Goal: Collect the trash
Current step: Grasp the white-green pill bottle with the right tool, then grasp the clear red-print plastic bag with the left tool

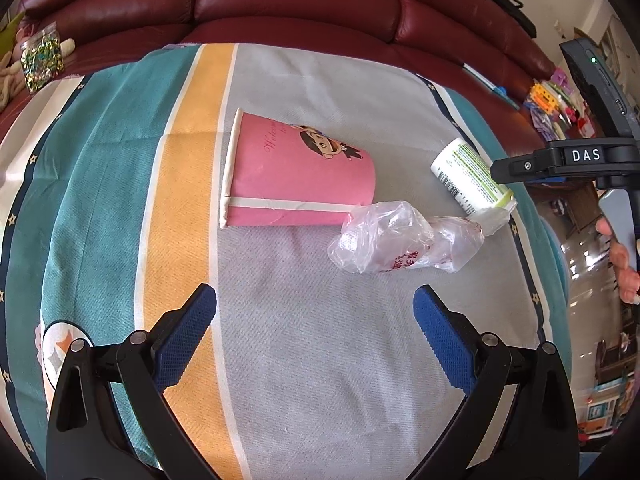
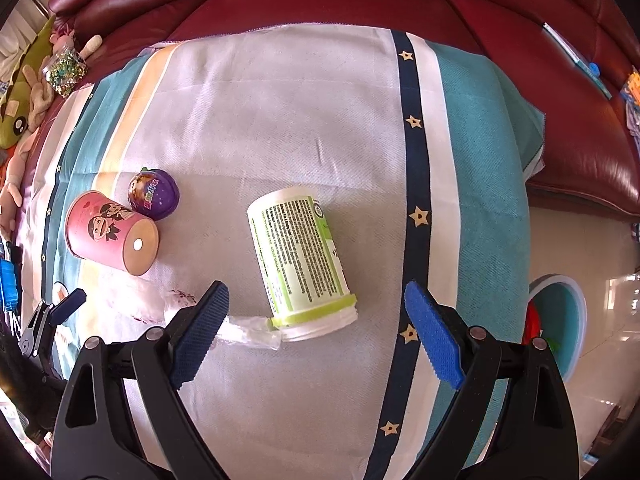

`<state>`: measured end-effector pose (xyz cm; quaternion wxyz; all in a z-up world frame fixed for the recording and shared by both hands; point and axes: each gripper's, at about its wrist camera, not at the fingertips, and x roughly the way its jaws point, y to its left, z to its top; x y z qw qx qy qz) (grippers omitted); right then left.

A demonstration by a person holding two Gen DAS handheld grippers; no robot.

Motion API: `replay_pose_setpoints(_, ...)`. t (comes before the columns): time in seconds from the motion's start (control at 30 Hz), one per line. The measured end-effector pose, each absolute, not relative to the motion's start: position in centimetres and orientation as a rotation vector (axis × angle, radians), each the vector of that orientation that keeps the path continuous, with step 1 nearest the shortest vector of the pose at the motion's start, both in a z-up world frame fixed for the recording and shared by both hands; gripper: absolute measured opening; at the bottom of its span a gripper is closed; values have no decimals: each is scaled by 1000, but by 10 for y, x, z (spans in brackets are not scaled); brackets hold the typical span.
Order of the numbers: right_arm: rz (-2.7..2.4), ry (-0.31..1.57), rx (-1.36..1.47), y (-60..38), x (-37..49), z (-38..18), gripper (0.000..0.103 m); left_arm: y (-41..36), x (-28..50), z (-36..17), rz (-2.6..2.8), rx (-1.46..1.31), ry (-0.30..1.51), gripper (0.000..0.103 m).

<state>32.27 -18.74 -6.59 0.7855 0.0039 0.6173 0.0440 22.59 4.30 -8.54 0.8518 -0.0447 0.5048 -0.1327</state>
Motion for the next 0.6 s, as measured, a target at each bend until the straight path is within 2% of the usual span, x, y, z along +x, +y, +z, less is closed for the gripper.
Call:
replay_pose_setpoints(0.17,114,1349,3,-181,329,-77,71,43,228,-86,-275,-87,1068,99)
replay_pose_setpoints(0.23,118,1359,0,-180,331,-81,55,42,227,-86,-278,-82,1066,99)
replay_pose_setpoints(0.3,123,1367,3,-181,332,-87,49,40,227,-84,-284,-73,1063,99)
replay_pose_setpoints(0.6,126,1353,55,-204,312,-86,48,5,226,-62,-393,66,1021,99)
